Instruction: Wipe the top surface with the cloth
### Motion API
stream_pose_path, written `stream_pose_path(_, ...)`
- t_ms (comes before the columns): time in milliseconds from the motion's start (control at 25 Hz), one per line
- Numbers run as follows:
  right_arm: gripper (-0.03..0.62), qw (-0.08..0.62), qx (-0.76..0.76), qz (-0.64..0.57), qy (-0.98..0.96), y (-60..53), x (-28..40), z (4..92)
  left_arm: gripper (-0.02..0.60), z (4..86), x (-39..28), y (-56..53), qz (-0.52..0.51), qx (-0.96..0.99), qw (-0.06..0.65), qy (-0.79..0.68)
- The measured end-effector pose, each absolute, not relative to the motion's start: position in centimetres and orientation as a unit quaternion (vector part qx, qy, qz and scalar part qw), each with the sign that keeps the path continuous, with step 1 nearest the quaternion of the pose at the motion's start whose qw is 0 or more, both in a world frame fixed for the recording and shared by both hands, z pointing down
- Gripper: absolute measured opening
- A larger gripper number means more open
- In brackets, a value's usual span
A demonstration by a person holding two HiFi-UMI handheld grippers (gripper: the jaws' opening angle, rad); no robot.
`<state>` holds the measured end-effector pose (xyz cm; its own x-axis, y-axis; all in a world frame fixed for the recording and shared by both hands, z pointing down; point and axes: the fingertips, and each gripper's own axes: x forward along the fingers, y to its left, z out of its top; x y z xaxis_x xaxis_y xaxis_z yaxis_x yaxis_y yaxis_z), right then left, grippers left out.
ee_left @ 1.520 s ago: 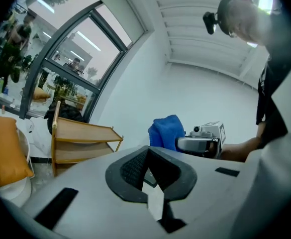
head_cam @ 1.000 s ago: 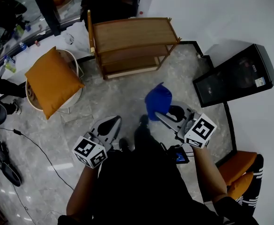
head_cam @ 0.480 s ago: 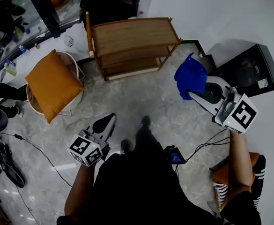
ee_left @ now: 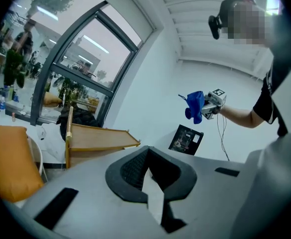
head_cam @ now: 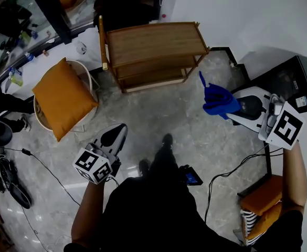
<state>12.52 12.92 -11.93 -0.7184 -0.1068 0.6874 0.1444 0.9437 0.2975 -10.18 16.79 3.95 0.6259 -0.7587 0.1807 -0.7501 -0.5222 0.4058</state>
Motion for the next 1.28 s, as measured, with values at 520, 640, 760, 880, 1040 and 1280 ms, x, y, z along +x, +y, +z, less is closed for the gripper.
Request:
stream_pose_path(520,0.086,0.134,0.104,0.020,-0.985,8.0,-1.1,7.5,0.012,10.0,-10.2,9.7,-0.012,0.847,0.228,-0.480)
stream_pose_path(640,0.086,0.134,0.089,0.016,-0.987,5.3,-3.0,12.0,0.012,14.2,-10.6,7.3,-0.006,0.837,0.229,-0.496)
stream_pose_path(760,0.086,0.126,0.100,0.034,-0.986,1.5,-3.9,17.2,0.012,19.3,-11.5,4.7,-0.007,0.825,0.235,-0.514)
stream_pose_path(880,0.086,0.134,0.100,0.048,-0.985,-3.2,-4.2,21.7,0.012,23.6,-11.7,1.5,0.001,0.804,0.251,-0.539)
stream_pose_path(1040,0.086,0.139,0.089,0.061,-0.984,-8.6,-6.3,26.8,0.012,27.8,-12.8,-2.1,0.006,0.776,0.256,-0.577)
stream_pose_path(1280,0.086,0.146,0.096,0.021,-0.984,-12.4,-10.6,34.3,0.012,35.5,-14.8,-5.9,0.008,0.782,0.236,-0.577)
